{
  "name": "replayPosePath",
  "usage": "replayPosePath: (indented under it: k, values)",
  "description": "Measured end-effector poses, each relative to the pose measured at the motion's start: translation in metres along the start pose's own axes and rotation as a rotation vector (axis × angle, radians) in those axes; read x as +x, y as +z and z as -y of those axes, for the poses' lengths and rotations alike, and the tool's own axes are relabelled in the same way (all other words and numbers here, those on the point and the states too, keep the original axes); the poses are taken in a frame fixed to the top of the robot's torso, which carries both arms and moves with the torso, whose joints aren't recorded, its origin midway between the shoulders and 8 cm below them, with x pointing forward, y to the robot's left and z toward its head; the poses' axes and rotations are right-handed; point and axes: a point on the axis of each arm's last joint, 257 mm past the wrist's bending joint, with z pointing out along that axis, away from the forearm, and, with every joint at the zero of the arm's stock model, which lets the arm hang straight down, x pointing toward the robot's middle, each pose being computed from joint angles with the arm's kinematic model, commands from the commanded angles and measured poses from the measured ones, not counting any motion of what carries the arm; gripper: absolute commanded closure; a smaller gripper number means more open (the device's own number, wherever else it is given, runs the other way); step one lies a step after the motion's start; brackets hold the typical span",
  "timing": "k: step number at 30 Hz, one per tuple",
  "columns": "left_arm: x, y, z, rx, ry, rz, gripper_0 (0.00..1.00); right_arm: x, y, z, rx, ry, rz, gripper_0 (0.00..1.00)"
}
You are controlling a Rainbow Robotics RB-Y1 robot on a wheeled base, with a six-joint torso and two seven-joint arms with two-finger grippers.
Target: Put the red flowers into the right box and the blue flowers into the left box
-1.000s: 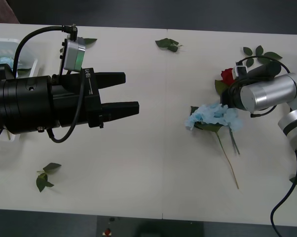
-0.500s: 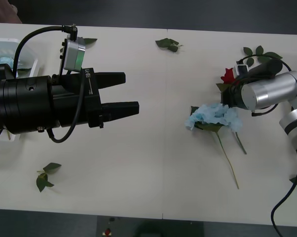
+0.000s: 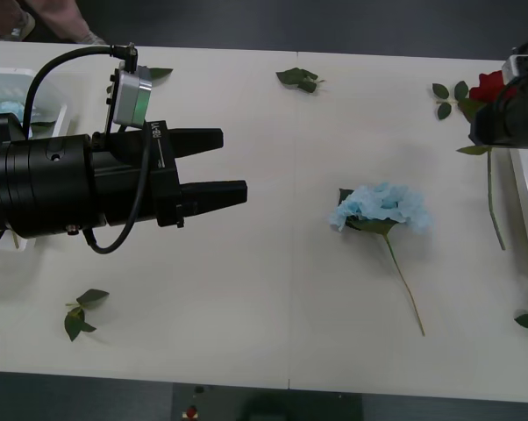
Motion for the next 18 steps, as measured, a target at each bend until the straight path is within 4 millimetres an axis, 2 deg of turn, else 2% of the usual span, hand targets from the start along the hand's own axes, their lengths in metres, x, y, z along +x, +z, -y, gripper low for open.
replayPosePath:
  k: [3,7,11,14,18]
  values:
    - [0.000,0.000,0.000,0.000,0.000,0.000,0.00,-0.011,-0.014,0.025,-0.007,0.057,0.016,1.00]
    - [0.000,0.000,0.000,0.000,0.000,0.000,0.00,-0.013,-0.031,0.074,0.008,0.152,0.037,1.00]
    - [0.000,0.000,0.000,0.000,0.000,0.000,0.00,-0.004,-0.046,0.131,0.048,0.193,0.066,1.00]
    - [0.000,0.000,0.000,0.000,0.000,0.000,0.00,0.008,-0.058,0.174,0.081,0.152,0.085,1.00]
    - [0.000,0.000,0.000,0.000,0.000,0.000,0.00,0.023,-0.069,0.216,0.133,0.165,0.104,1.00]
